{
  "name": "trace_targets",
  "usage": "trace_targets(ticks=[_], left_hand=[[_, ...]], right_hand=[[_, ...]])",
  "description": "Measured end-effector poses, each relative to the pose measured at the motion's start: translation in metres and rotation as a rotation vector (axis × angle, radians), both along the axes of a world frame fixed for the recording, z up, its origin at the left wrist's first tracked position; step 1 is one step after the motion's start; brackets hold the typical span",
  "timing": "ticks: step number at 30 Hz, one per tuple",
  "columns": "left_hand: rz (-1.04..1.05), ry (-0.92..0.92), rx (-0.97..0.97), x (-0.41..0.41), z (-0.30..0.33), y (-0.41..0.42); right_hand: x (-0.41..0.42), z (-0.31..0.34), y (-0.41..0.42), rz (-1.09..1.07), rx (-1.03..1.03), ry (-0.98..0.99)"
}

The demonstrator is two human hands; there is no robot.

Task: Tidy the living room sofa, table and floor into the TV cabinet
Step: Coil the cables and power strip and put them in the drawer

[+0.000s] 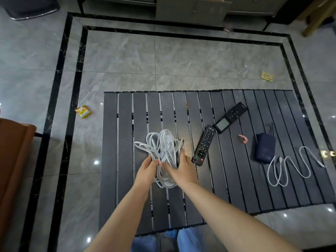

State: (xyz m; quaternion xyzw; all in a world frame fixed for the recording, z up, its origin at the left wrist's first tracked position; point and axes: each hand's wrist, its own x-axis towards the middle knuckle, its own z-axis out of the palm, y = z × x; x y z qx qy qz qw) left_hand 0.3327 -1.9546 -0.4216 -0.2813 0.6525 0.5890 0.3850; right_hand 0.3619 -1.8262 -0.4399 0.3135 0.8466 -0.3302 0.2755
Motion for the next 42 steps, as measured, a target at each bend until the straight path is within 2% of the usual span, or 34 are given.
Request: trace_targets(ticks=[4, 11, 17, 27, 33, 39, 42], left_hand=[[-0.037, 0.037, -0.108, 0.003, -0.003, 0.003], [0.009, 0.23, -0.312, 0.009, 0.01, 0.012], [-0.022, 0.355, -0.317, 0.015, 0.038, 0.036], [-0.455, 0.206, -0.162, 0.034, 0.065, 0.123], [-0.57, 0.179, -0.127, 0.042, 0.069, 0.195], [-0.667, 0.145, -0.096, 0.059, 0.056, 0.274], [-0.742, 0.125, -0.096, 0.069, 0.041, 0.301]], right_hand=[[0.004, 0.001, 0.009, -0.056, -0.116, 0.062], [0.012, 0.017, 0.018, -0.16, -0.131, 0.214], [0.021, 0.036, 0.038, -0.256, -0.141, 0.278], [0.046, 0.078, 0.1, -0.4, -0.214, 0.191], [0.073, 0.087, 0.173, -0.469, -0.169, 0.204], [0.108, 0.068, 0.242, -0.616, -0.134, 0.18], [0.122, 0.056, 0.269, -0.619, -0.068, 0.173]])
